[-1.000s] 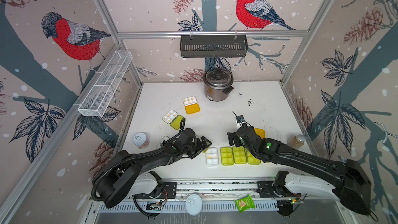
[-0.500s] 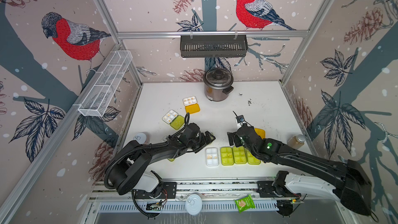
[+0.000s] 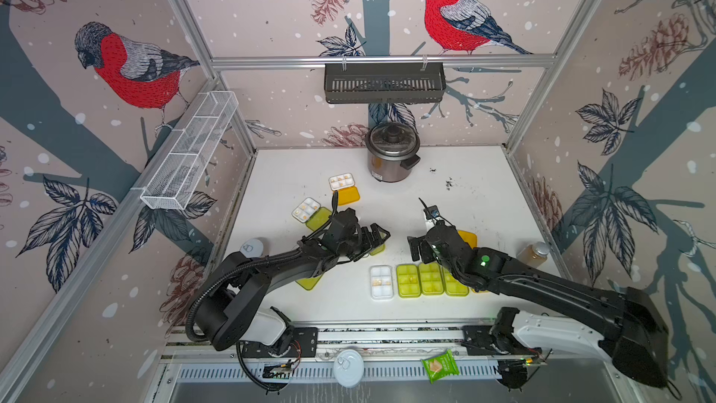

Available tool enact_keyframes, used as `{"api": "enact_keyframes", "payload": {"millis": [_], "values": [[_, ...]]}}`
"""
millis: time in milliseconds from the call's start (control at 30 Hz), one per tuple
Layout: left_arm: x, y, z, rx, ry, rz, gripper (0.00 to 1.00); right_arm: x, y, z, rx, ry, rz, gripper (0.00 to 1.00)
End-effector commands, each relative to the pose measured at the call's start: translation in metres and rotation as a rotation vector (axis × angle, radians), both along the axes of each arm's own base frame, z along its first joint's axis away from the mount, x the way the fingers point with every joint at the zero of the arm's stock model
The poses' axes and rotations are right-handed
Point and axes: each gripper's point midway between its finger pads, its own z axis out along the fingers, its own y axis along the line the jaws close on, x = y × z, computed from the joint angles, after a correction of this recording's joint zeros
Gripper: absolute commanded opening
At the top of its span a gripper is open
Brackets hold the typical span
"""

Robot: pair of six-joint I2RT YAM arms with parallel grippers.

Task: Close pillboxes
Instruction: Move the pillbox to the center of the board.

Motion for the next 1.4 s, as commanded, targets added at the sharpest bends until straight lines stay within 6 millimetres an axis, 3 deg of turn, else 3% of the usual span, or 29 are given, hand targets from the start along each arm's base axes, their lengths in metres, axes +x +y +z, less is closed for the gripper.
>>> {"api": "enact_keyframes", "payload": {"millis": [0, 133, 300, 433, 533, 633, 667, 700, 767, 1033, 1200, 1367], "values": [[-0.002, 0.005, 0.012, -0.016, -0.027, -0.011, 0.97, -0.001, 0.004, 0.003, 0.013, 0.011, 0.012, 1.00], [0.009, 0.038, 0.028, 0.035, -0.059, 0.057, 0.97, 0.000, 0.011, 0.006, 0.026, 0.018, 0.027, 1.00], [0.040, 0.106, 0.046, 0.148, -0.091, 0.206, 0.96, 0.005, 0.021, 0.010, 0.105, 0.063, 0.035, 1.00], [0.064, 0.131, 0.063, 0.180, -0.128, 0.210, 0.96, 0.009, 0.037, 0.011, 0.265, 0.167, 0.089, 0.99], [0.075, 0.126, 0.057, 0.170, -0.094, 0.152, 0.96, 0.012, 0.046, 0.006, 0.325, 0.233, 0.101, 0.95], [0.084, 0.120, 0.034, 0.184, -0.045, 0.072, 0.96, 0.017, 0.047, -0.005, 0.300, 0.272, 0.080, 0.86], [0.086, 0.120, 0.020, 0.185, 0.004, 0.058, 0.96, 0.020, 0.047, -0.017, 0.281, 0.300, 0.068, 0.82], [0.084, 0.118, 0.008, 0.145, 0.069, 0.043, 0.94, 0.020, 0.049, -0.022, 0.289, 0.319, 0.074, 0.79], [0.083, 0.109, 0.005, 0.015, 0.103, -0.004, 0.92, 0.016, 0.057, -0.025, 0.346, 0.355, 0.115, 0.76], [0.064, 0.107, -0.024, 0.033, 0.189, -0.022, 0.92, 0.010, 0.094, -0.032, 0.483, 0.451, 0.220, 0.78], [0.055, 0.108, -0.043, 0.051, 0.253, 0.008, 0.92, 0.015, 0.104, -0.039, 0.487, 0.470, 0.219, 0.79], [0.054, 0.107, -0.050, 0.044, 0.283, 0.006, 0.92, 0.013, 0.116, -0.049, 0.485, 0.488, 0.229, 0.80]]}}
